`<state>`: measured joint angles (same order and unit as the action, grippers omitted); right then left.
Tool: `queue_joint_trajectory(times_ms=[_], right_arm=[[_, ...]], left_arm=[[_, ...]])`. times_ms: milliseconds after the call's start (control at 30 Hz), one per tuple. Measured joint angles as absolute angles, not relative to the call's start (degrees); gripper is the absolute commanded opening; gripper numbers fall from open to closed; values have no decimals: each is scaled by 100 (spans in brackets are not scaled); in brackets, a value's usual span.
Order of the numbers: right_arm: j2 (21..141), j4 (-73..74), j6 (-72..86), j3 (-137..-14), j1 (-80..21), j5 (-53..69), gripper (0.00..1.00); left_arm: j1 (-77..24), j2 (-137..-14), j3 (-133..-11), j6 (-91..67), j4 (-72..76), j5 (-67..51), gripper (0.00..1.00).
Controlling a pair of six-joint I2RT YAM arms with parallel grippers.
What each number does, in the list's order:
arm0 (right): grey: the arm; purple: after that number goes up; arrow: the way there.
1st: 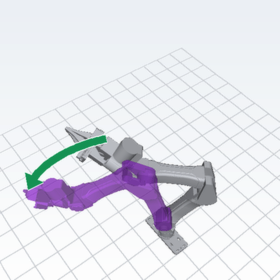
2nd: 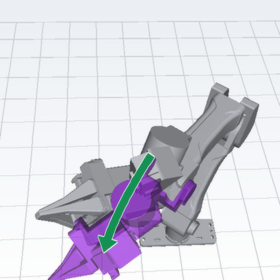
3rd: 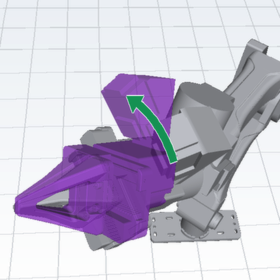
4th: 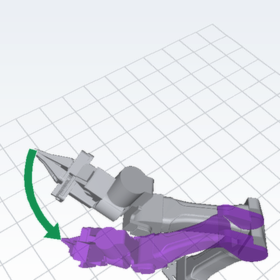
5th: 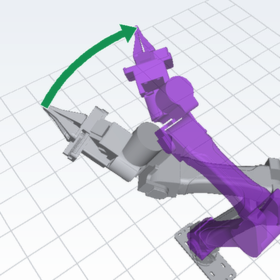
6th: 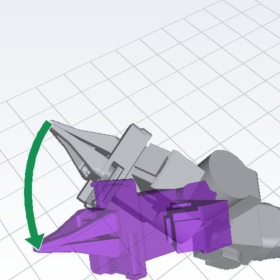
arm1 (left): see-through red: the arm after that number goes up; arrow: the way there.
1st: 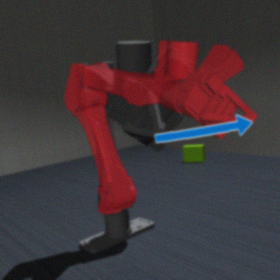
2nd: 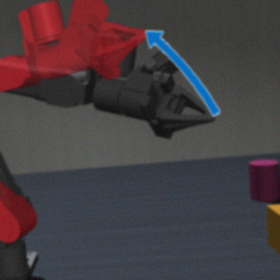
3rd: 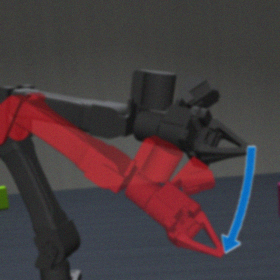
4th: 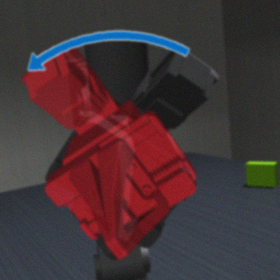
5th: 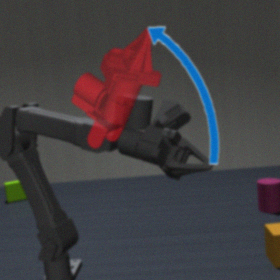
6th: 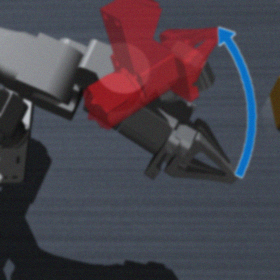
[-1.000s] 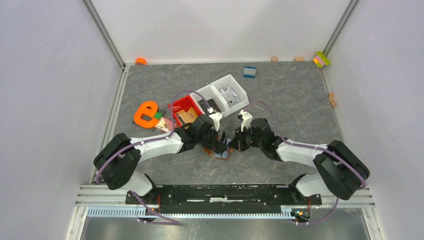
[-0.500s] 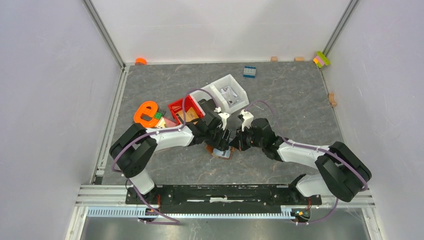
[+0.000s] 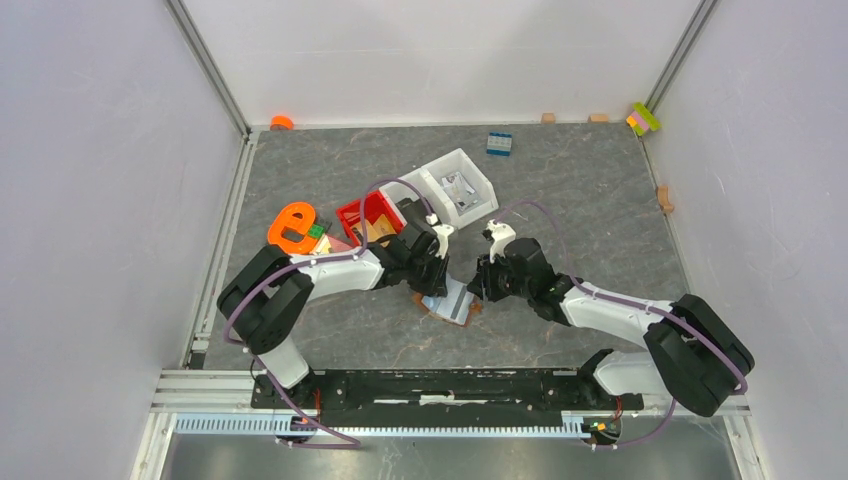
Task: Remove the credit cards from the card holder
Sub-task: Remove the credit card from the card holder.
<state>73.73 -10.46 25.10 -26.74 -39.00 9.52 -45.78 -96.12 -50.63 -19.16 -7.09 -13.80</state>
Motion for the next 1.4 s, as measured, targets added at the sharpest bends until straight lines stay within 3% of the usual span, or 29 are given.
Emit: queue_joint_trajectory(times_ms=[100, 167, 333, 667, 767, 1033, 1100, 1233, 1400], right_arm=[[7373, -926, 2453, -2683, -3898, 679, 68], [7373, -849, 2440, -2683, -3892, 543, 70], [7391, -757, 2418, -2685, -3857, 456, 70], [7968, -1116, 2482, -2711, -3850, 1496, 58], [8154, -1341, 2539, -2724, -3850, 1828, 50], [8399, -1457, 2598, -2766, -3813, 2121, 4], [8396, -1455, 2613, -2775, -3813, 2121, 0], [8197, -1404, 2585, -2773, -3815, 2016, 0], [7520, -1435, 2545, -2714, -3815, 1767, 0]], left_arm=[[-4571, -9601, -5019, -1916, -716, -1380, 11], [-4539, -9553, -4960, -1922, -703, -1365, 7], [-4333, -9218, -4637, -2064, -674, -1330, 3], [-4117, -8468, -4178, -2300, -436, -1160, 2], [-4117, -8458, -4174, -2316, -340, -1260, 2], [-4093, -8436, -4073, -2318, -156, -1417, 2], [-4088, -8396, -4047, -2318, -154, -1411, 3], [-4091, -8272, -4014, -2318, -152, -1313, 13], [-4088, -7979, -3903, -2327, -84, -1041, 57]])
